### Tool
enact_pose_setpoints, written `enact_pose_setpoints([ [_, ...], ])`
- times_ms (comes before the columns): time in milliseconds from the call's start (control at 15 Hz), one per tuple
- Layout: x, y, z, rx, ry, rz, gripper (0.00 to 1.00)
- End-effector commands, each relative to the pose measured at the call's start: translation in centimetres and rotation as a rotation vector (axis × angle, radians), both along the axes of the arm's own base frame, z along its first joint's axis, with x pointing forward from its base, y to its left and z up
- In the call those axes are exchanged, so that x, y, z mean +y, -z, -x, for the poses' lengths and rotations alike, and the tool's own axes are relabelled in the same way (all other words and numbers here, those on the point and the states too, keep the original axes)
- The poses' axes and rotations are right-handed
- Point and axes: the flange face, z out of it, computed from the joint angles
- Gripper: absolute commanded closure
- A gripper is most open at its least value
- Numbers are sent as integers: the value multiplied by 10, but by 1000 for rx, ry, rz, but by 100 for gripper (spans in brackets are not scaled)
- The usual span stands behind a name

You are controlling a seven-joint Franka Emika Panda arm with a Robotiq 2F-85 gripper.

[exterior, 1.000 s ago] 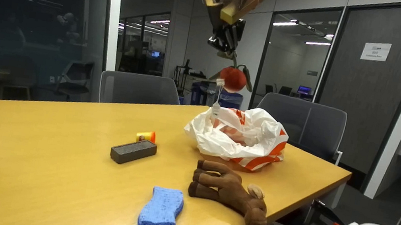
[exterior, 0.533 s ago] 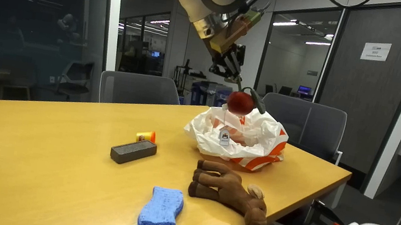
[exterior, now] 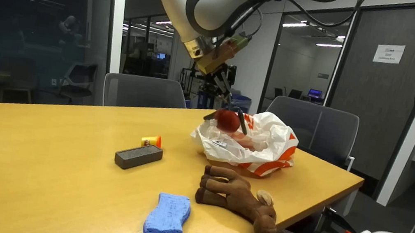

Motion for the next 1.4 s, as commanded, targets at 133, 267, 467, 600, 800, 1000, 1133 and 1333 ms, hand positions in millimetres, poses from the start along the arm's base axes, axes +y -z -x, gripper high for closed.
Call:
enact_pose_setpoints([
  [133,-38,6,-24,-99,272,16,98],
  [267,-53,2,-23,-135,364,48,98],
  [467,-67,2,-23,-142,468,29,98],
  [600,-66,15,-29,-134,484,-27,98],
  [800,-64,32,-36,-137,510,-79,98],
  [1000,-70,59,-38,-111,574,-110,98],
  [1133,-72,71,-42,-113,601,-160,98],
  [1333,-67,71,-56,-180,577,-306,64],
])
